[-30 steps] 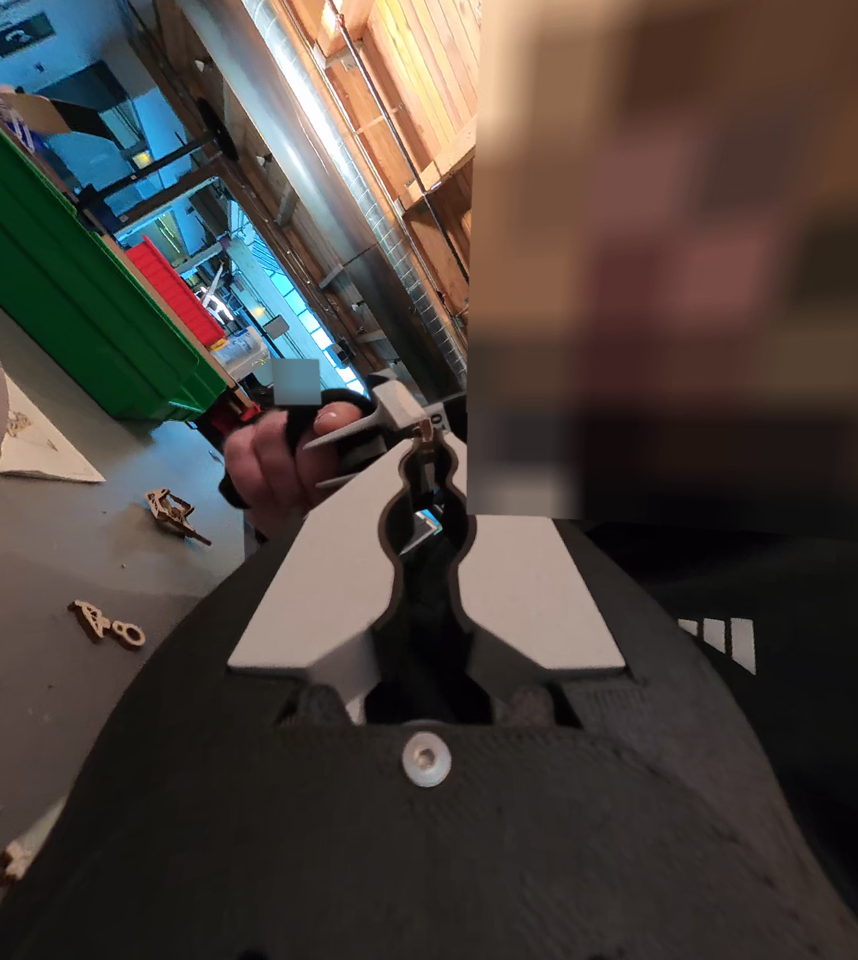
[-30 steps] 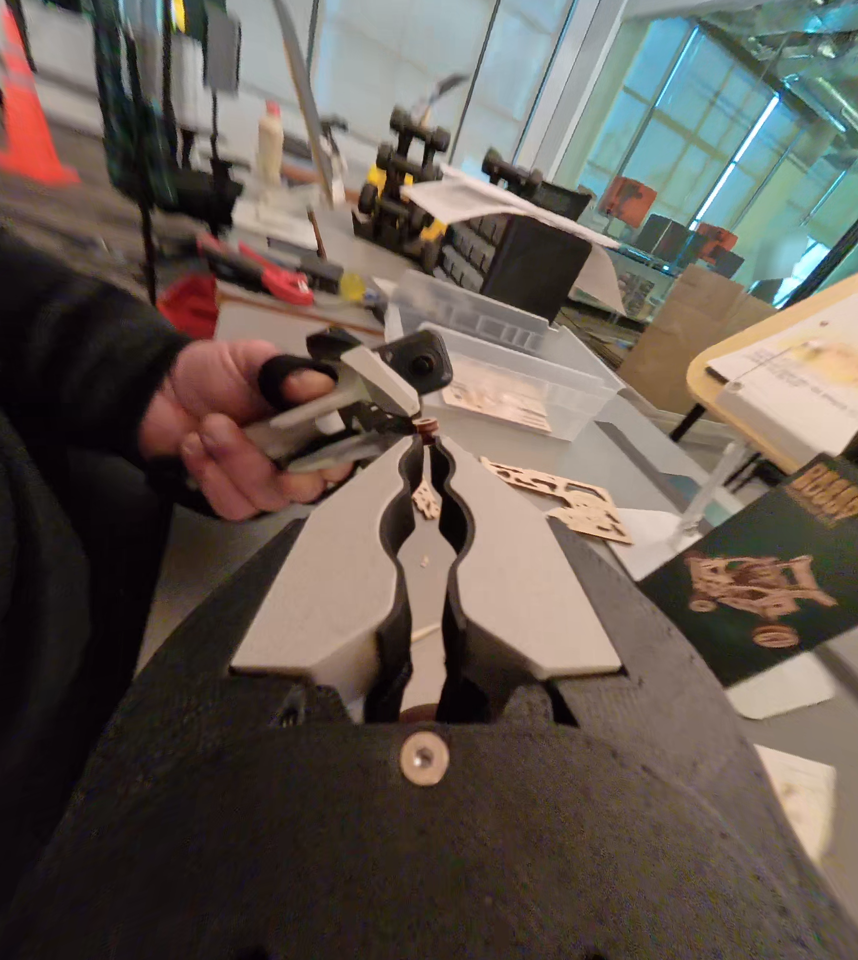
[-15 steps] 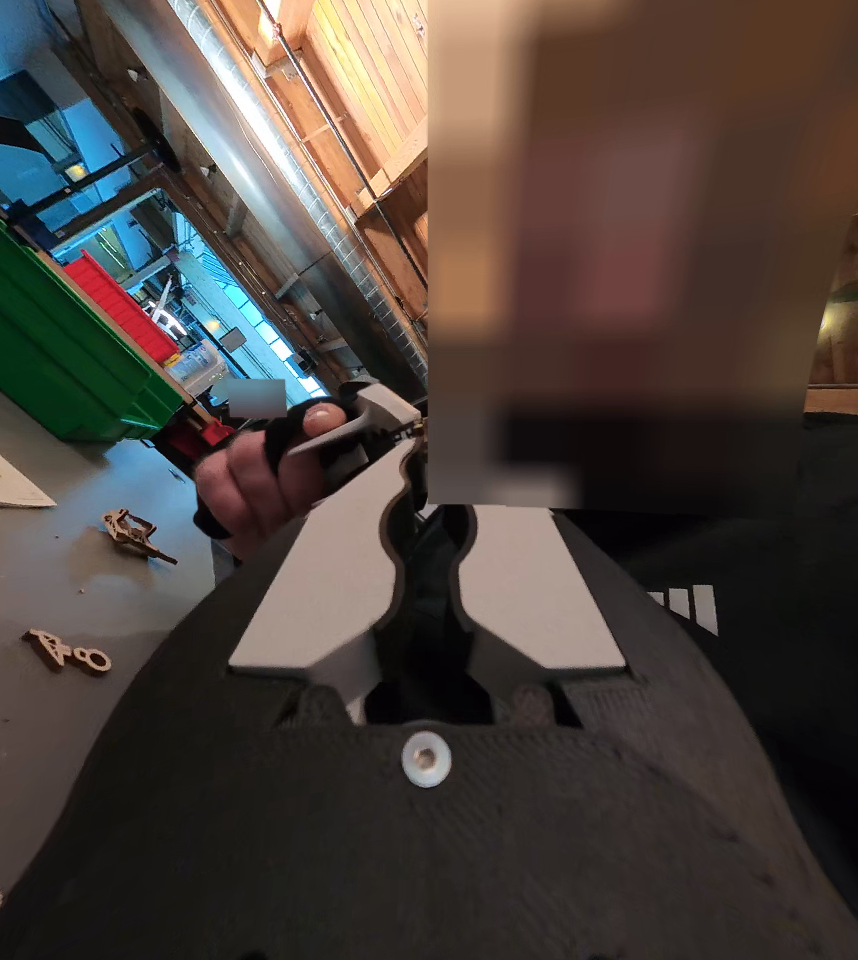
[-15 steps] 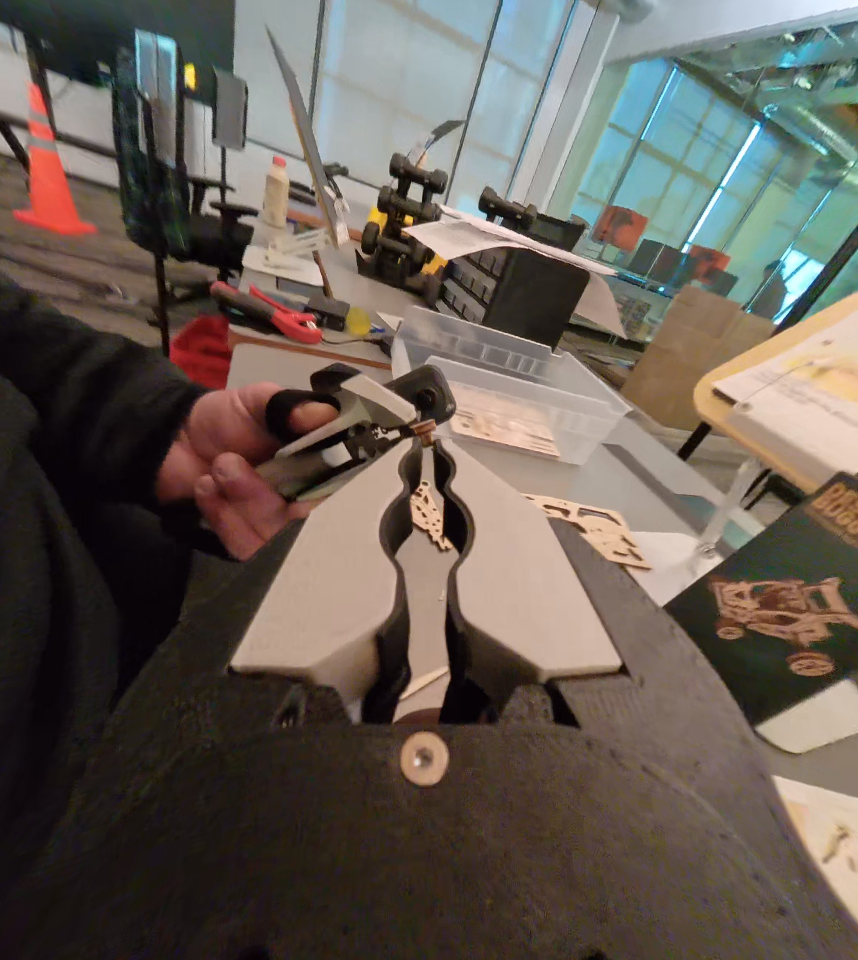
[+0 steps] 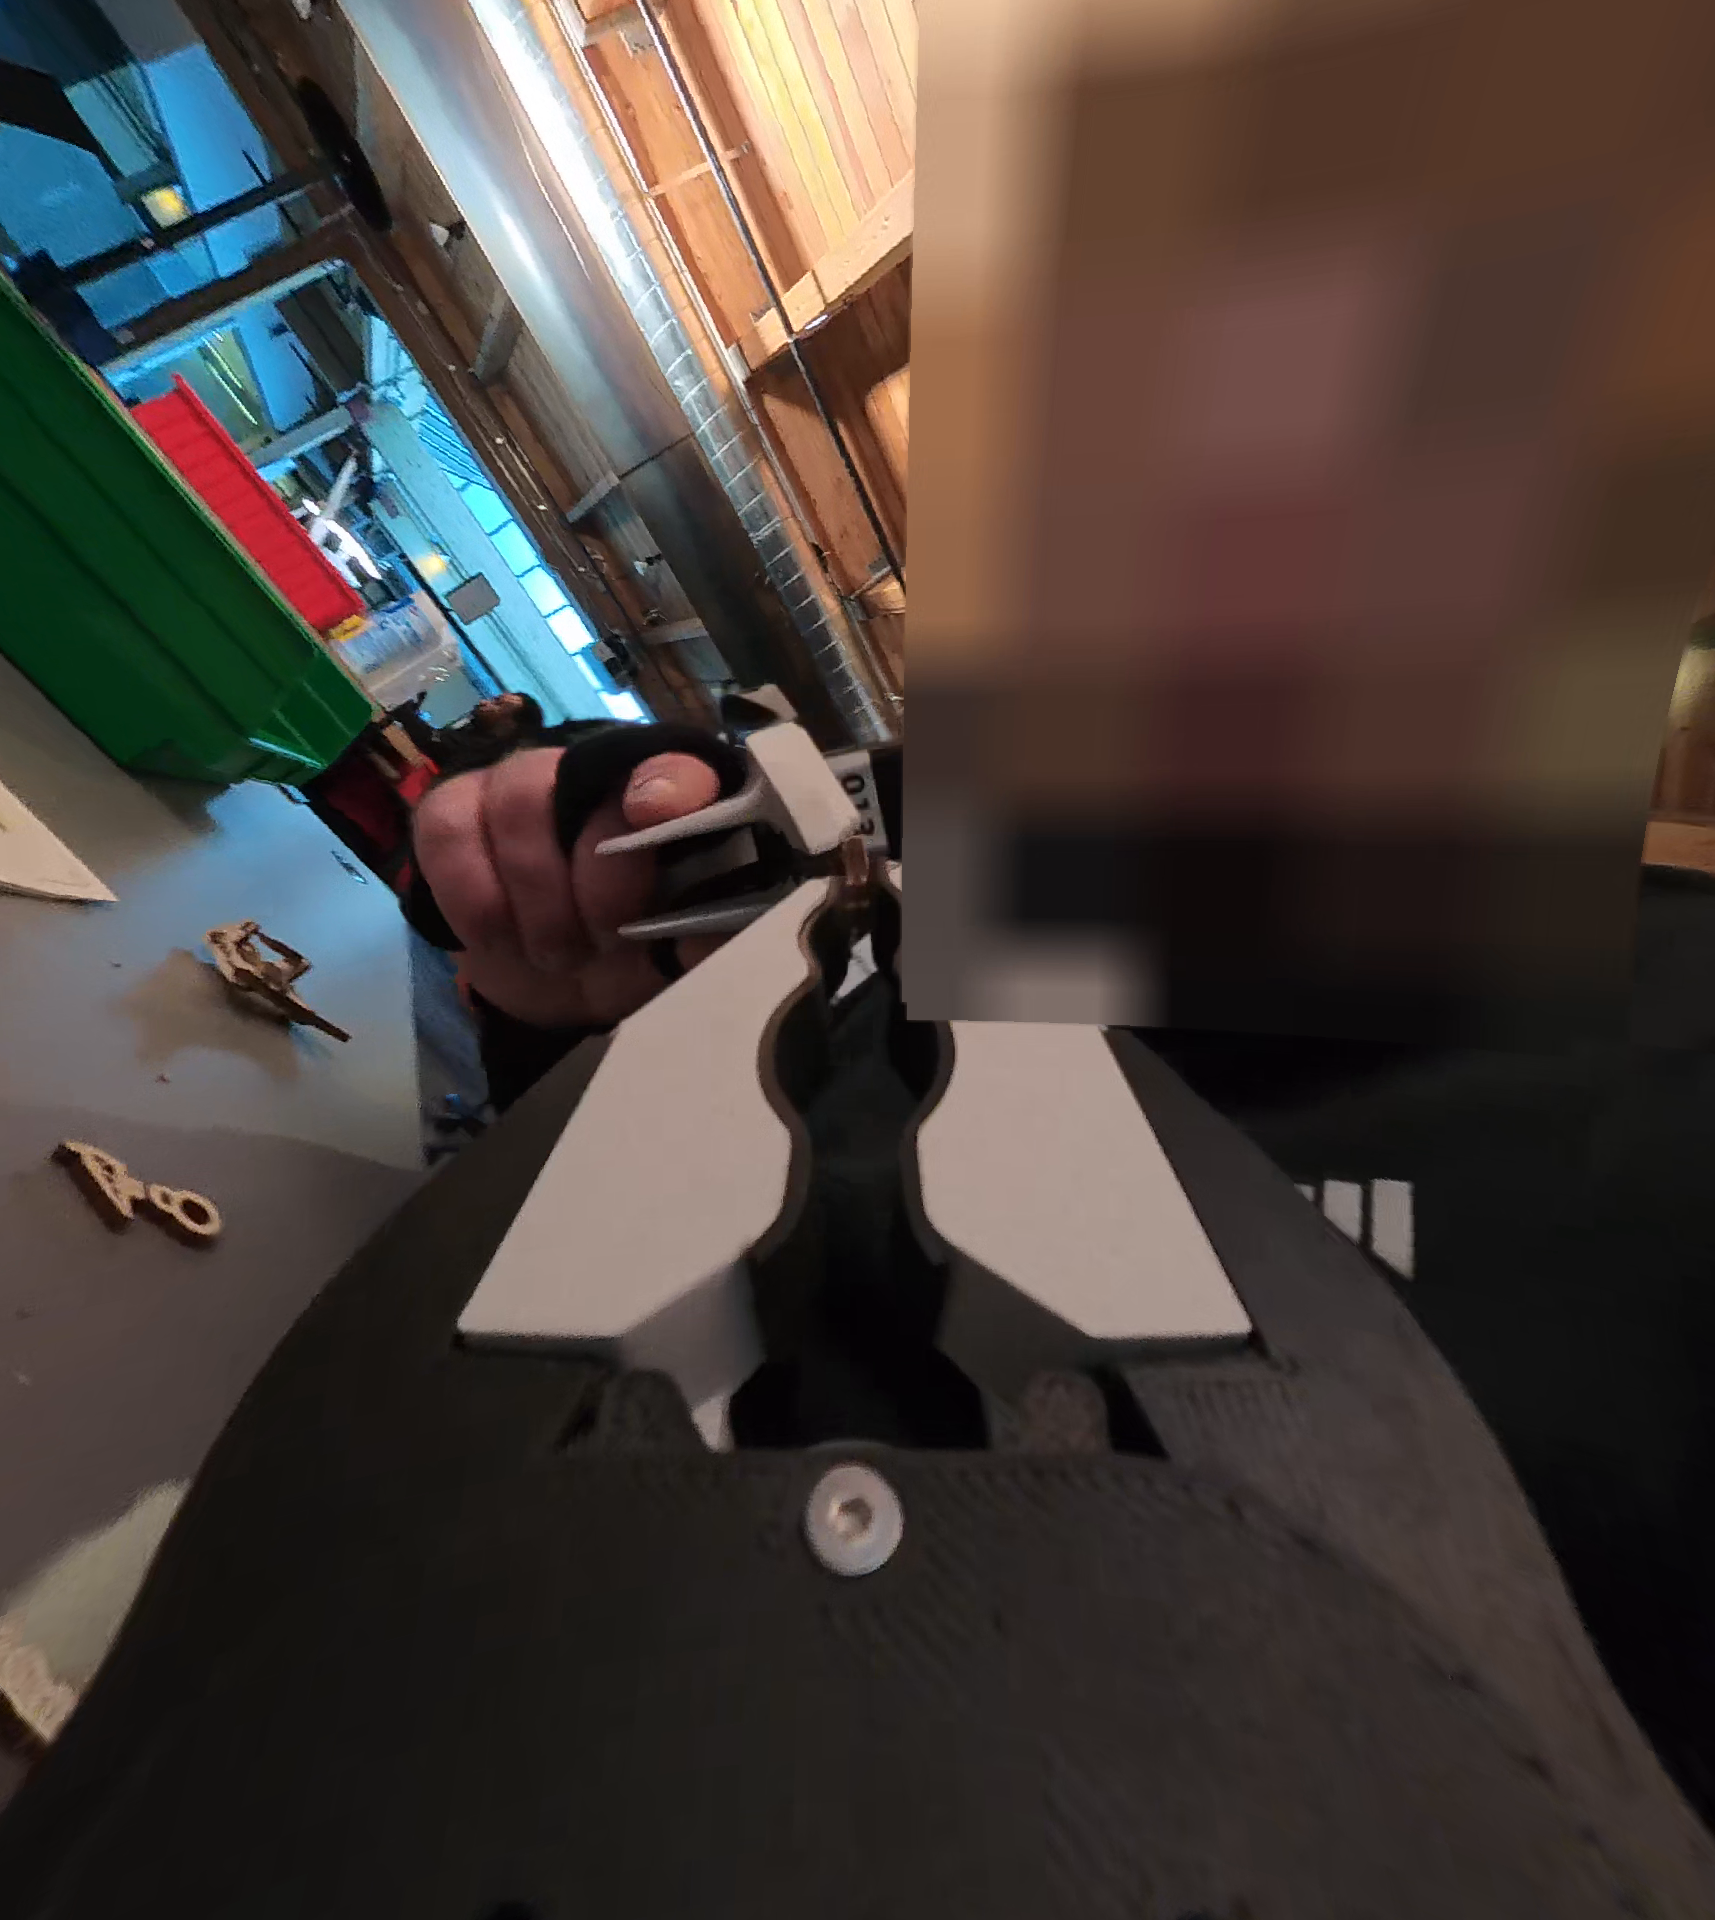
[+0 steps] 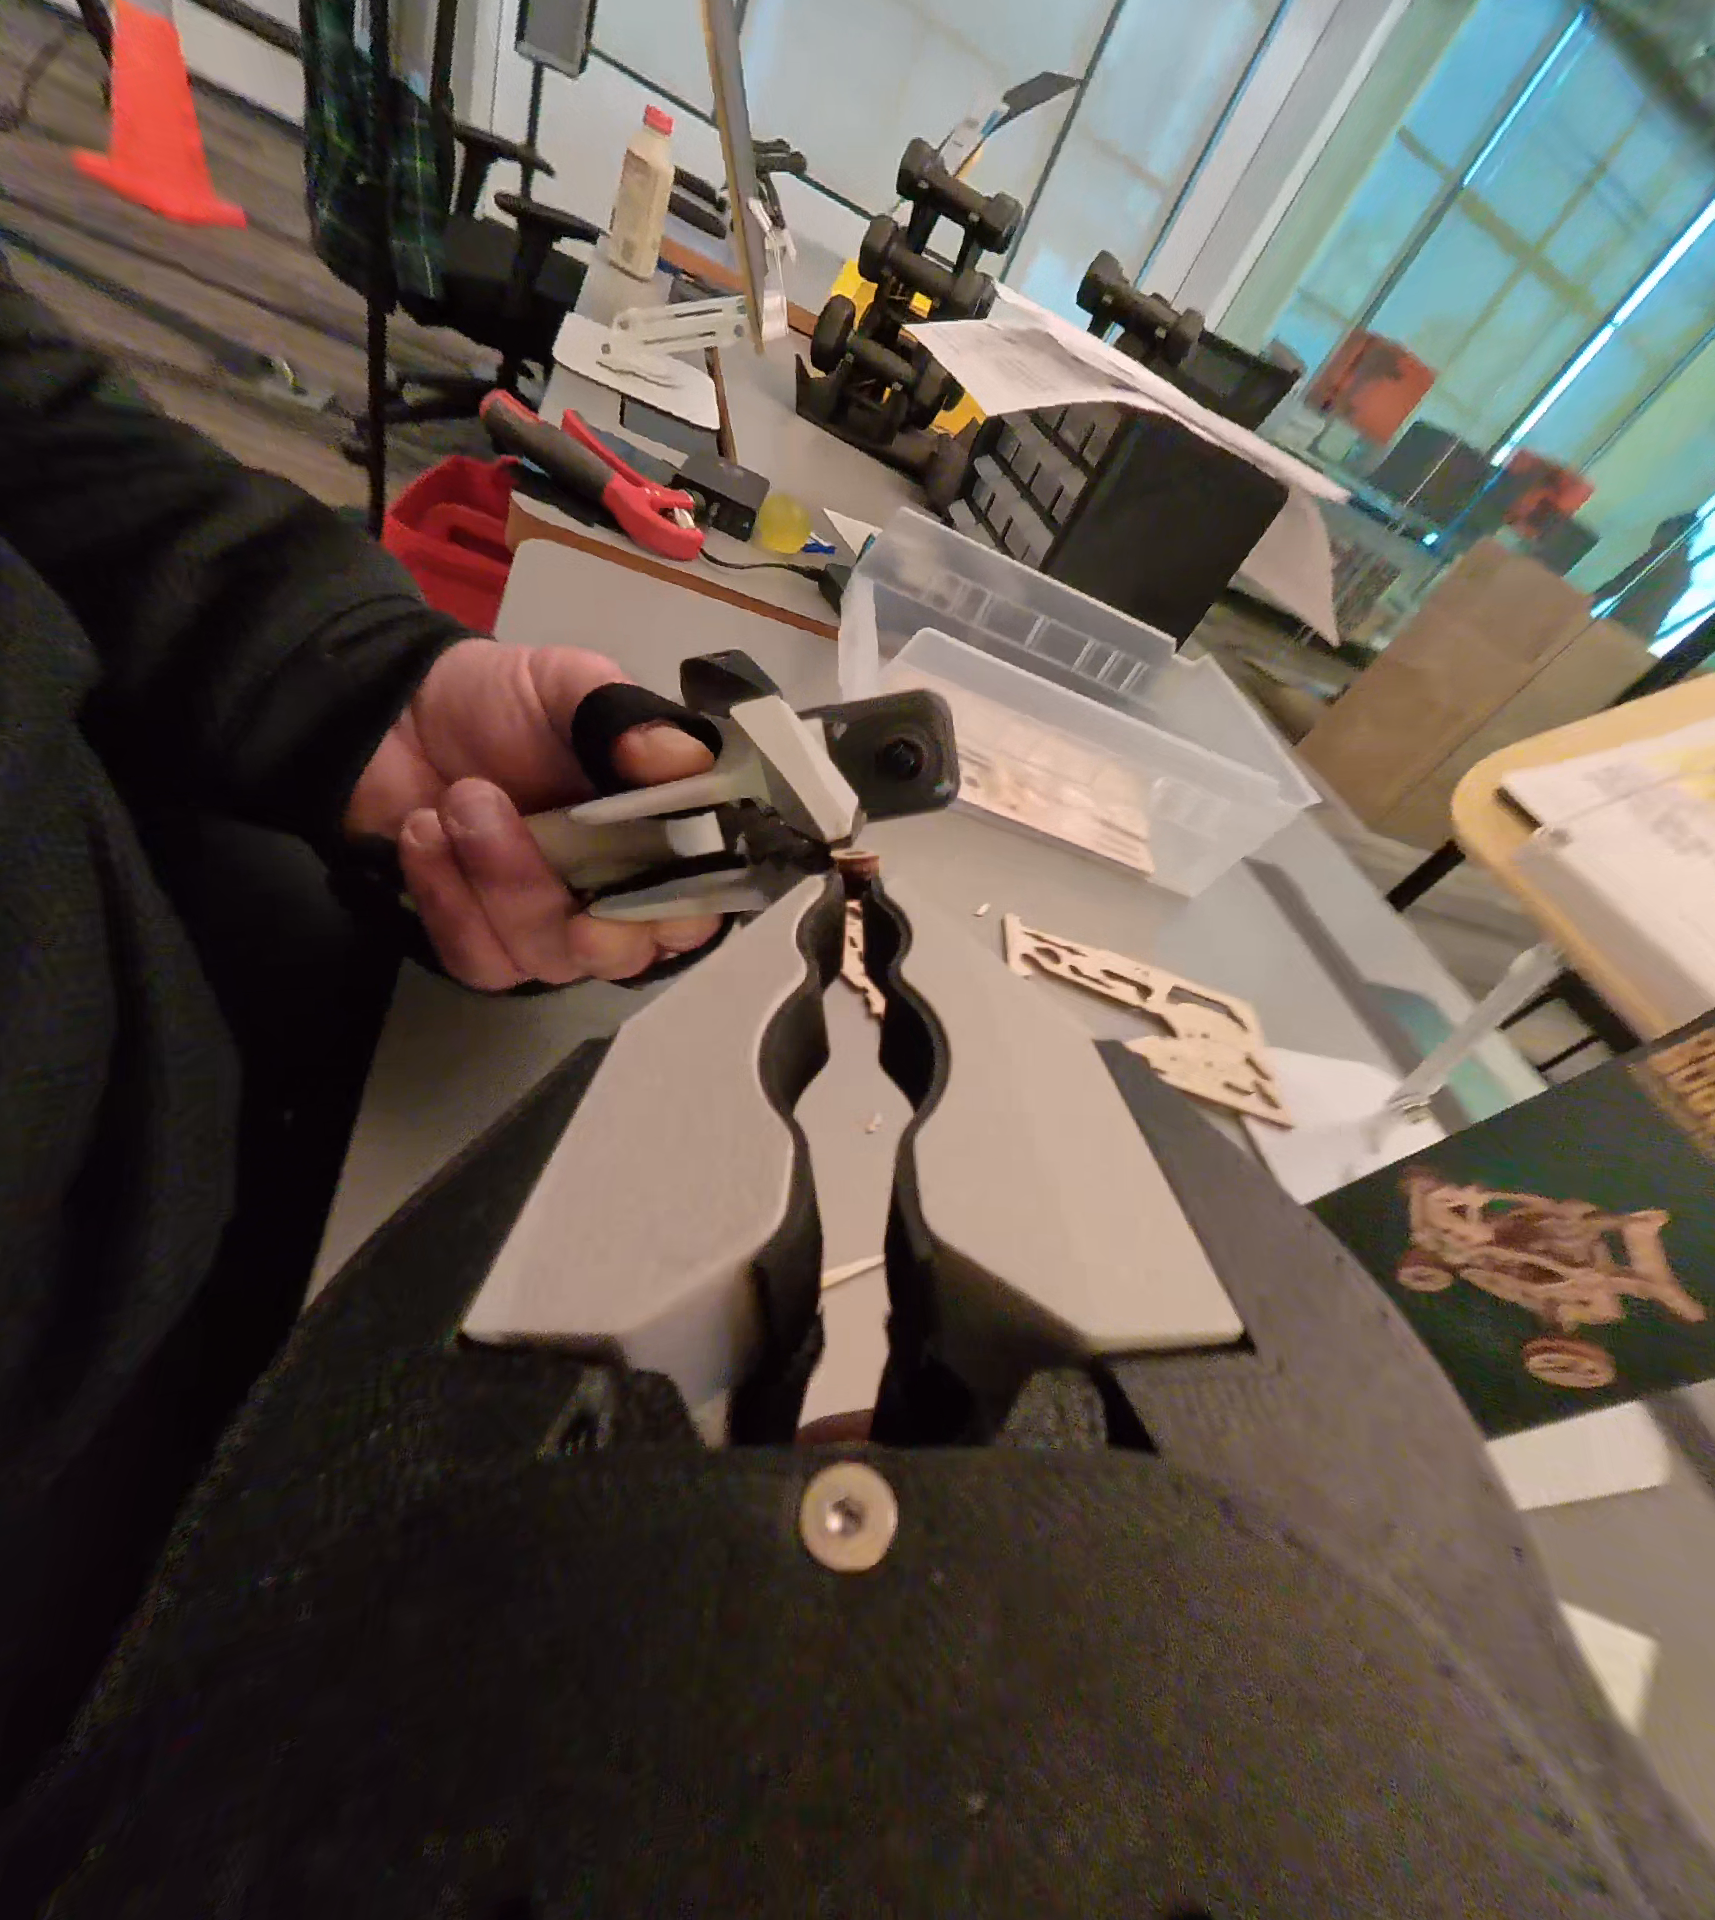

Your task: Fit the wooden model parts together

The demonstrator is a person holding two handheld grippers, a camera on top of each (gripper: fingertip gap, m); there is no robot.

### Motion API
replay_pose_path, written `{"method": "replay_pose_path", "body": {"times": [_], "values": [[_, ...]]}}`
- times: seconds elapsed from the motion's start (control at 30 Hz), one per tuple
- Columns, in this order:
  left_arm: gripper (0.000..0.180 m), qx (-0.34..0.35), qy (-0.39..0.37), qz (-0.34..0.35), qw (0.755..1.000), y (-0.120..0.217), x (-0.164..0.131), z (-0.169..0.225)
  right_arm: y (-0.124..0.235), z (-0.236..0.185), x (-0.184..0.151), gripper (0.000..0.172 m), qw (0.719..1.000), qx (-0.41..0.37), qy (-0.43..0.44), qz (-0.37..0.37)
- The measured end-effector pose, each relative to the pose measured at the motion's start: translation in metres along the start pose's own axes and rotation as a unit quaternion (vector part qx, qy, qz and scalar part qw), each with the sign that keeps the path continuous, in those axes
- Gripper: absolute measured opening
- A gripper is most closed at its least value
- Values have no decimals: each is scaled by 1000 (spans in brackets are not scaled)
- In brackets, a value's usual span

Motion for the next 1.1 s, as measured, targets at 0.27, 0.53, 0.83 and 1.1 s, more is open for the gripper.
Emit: {"method": "replay_pose_path", "body": {"times": [0.27, 0.53, 0.83, 1.1], "values": [[1, 65, -72, -13, 995, 5, 6, 3, -6, 2, -9, 1, 995, -6, -95, 21], [1, 29, -49, 23, 998, 9, -3, 3, -8, -4, -8, 1, 998, 1, -55, 24], [2, -69, -49, 81, 993, 1, -2, 9, -7, -1, 1, 1, 981, -2, -155, 119], [1, 29, -66, 53, 996, 11, 2, 4, -13, -1, -3, 0, 999, -41, 2, -22]]}}
Point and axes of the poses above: each gripper's, where its closed fingertips meet, y back along the fingers, x out of its top, z = x × y across the jaws, the point moved 5 cm from there along y, back along the fingers
